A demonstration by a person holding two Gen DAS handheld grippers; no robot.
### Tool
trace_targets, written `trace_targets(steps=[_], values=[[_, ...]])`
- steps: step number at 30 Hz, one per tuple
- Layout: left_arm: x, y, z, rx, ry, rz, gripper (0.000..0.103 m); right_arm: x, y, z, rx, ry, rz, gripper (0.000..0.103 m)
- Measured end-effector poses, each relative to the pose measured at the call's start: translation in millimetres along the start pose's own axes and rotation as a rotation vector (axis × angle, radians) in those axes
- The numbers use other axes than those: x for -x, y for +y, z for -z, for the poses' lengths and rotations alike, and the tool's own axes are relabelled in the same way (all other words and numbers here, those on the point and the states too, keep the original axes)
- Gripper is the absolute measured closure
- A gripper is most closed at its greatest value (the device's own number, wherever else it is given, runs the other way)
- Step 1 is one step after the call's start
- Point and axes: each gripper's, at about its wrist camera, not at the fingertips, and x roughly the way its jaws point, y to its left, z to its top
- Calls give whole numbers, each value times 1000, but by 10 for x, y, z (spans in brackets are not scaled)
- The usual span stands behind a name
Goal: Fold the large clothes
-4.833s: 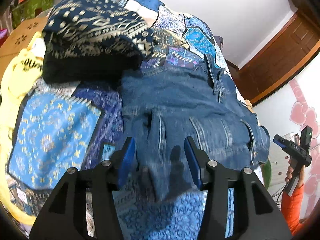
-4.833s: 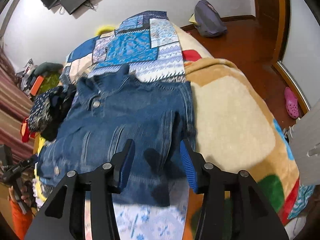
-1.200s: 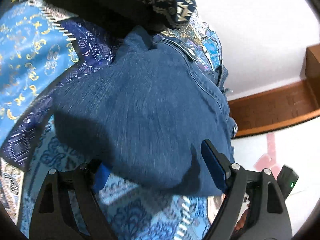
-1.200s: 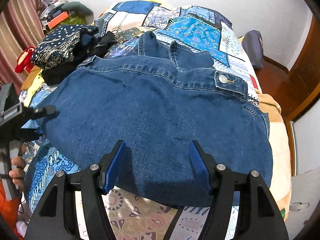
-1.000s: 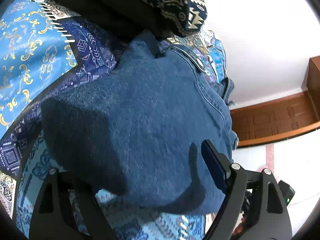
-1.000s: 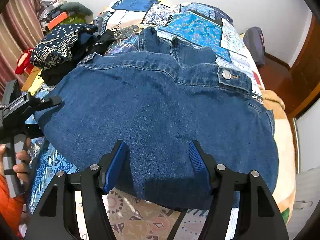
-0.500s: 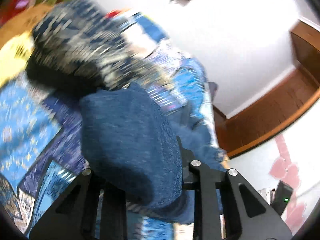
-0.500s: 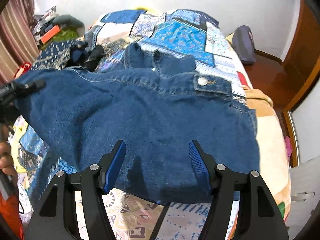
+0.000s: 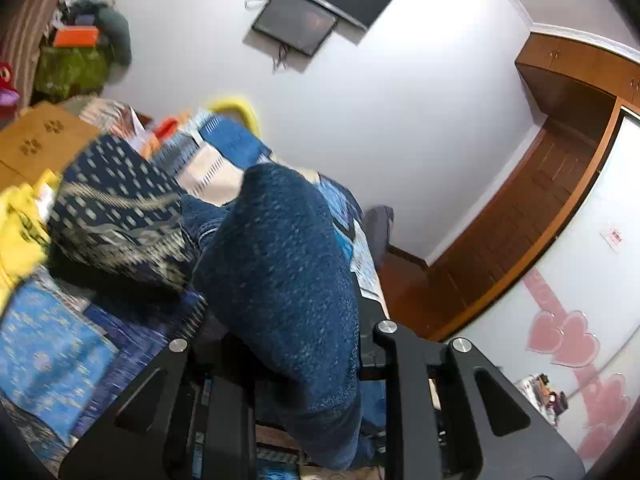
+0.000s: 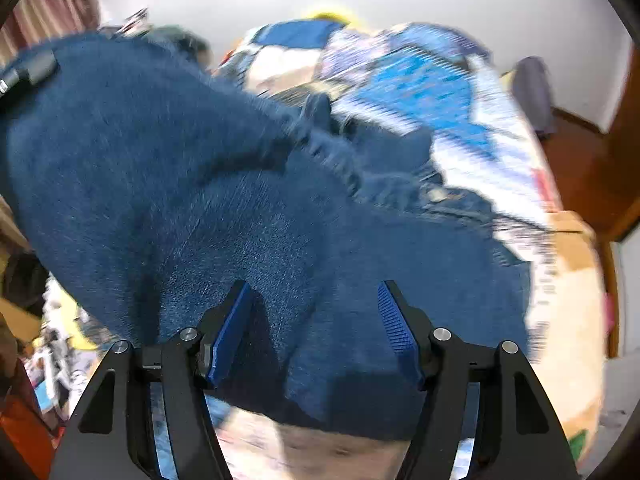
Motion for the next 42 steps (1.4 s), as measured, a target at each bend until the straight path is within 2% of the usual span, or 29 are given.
trace_targets(steps=[4,7,10,15,21,24,27,29,32,34,37,38,39,42], values=[[173,111,-32,-60,-47,-88,82,-376,402,-46,44,72,-106,41],[148,311,4,-66,-39,-149,82,-713,597,-32,55,164,-177,41],[84,476,123,-53,-10,-183,82,-888,659,5,60,200,-169,41],[14,455,203,-71,-8,-192,82,-713,472,24,43,168,-171,41],[-170,-114,313,-219,9,-129,82,-159,-121,123,-41,32,-71,41],[-393,-489,508,-292,59,-84,82,102,-445,161,-92,-16,27,41],[-705,-790,832,-329,171,-1,82,274,-762,259,-151,-43,94,41],[-921,-958,1145,-367,282,46,82,375,-995,369,-203,-44,123,41],[-1156,-1094,1649,-464,427,64,80,438,-1224,502,-259,-41,163,41],[-1253,-1095,1955,-531,509,38,80,495,-1309,608,-280,-37,174,41],[-1129,-1142,2091,-615,491,28,76,528,-1315,660,-289,-39,169,41],[-1091,-1143,2083,-621,500,36,71,523,-1310,653,-287,-41,167,41],[-1056,-1135,2061,-613,517,56,64,530,-1314,660,-285,-44,164,41],[-926,-1123,1971,-571,562,112,56,628,-1245,729,-272,-59,153,41]])
